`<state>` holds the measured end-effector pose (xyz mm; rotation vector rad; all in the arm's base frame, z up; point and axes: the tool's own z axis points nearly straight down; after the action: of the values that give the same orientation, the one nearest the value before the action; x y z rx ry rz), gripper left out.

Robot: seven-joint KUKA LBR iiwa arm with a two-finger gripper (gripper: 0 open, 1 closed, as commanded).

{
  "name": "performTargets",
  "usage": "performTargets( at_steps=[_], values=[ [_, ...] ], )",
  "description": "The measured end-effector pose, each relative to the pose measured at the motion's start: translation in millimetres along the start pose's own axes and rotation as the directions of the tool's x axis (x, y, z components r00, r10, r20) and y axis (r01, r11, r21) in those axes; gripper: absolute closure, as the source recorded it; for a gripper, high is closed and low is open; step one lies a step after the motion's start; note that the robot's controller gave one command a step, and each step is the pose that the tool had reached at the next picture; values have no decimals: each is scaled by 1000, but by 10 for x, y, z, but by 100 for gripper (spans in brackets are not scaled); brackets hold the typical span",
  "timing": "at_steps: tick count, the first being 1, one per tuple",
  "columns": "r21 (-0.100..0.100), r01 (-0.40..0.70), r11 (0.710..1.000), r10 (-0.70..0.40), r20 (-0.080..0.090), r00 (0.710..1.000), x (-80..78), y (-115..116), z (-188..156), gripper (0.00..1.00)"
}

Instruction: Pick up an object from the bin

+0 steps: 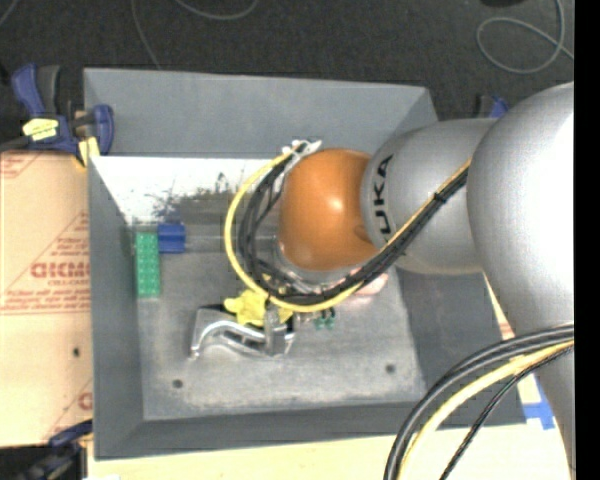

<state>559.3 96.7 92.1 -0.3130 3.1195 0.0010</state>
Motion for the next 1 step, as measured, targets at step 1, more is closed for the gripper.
performTargets(
  at_steps=[1],
  values=[
    [-1, 22, 1000, -22, -14, 1000, 71, -52, -374, 100]
  ],
)
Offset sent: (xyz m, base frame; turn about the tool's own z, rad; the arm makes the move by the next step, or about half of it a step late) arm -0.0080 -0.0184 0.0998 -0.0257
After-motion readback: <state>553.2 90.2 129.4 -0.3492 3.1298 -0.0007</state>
